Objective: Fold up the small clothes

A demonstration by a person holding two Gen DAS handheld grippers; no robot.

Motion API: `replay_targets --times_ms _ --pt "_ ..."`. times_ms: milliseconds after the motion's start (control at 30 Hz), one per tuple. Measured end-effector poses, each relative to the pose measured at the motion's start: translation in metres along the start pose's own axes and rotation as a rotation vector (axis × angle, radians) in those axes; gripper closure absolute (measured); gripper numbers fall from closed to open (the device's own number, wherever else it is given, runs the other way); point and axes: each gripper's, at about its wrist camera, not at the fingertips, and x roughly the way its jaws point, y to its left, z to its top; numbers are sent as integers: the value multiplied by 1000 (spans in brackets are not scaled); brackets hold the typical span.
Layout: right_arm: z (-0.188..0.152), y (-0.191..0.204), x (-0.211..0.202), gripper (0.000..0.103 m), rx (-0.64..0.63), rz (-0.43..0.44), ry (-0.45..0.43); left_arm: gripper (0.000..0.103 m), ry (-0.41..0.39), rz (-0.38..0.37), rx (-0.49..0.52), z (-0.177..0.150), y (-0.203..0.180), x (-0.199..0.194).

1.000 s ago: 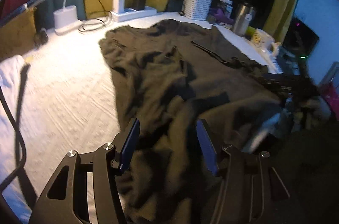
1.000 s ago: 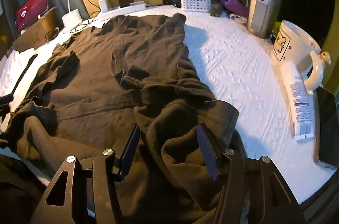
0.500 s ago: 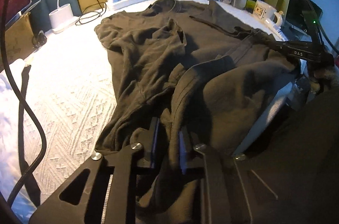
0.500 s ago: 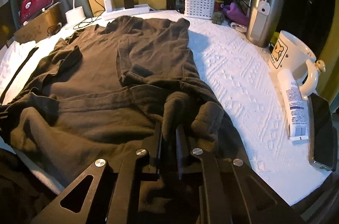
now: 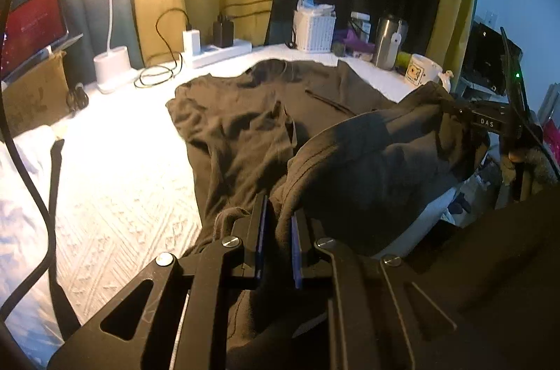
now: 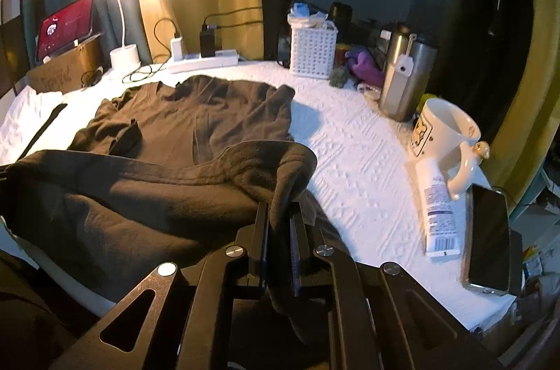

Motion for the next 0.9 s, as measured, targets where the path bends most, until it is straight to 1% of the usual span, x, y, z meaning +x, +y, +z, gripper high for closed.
replay_targets --times_ms 167,300,500,667,900 --pt "5 -1 -7 93 5 -5 -22 92 -36 15 -1 8 0 -3" --pt "8 -2 -13 93 1 -7 -38 92 -64 13 6 16 -4 -5" --pt "13 -5 -21 93 8 -11 -68 92 -84 31 32 26 -9 -5" --pt "21 -8 -26 93 16 -7 -105 92 -109 51 56 35 -12 -9" --pt "42 -12 -30 93 24 -13 -178 92 -152 65 89 50 -14 -11"
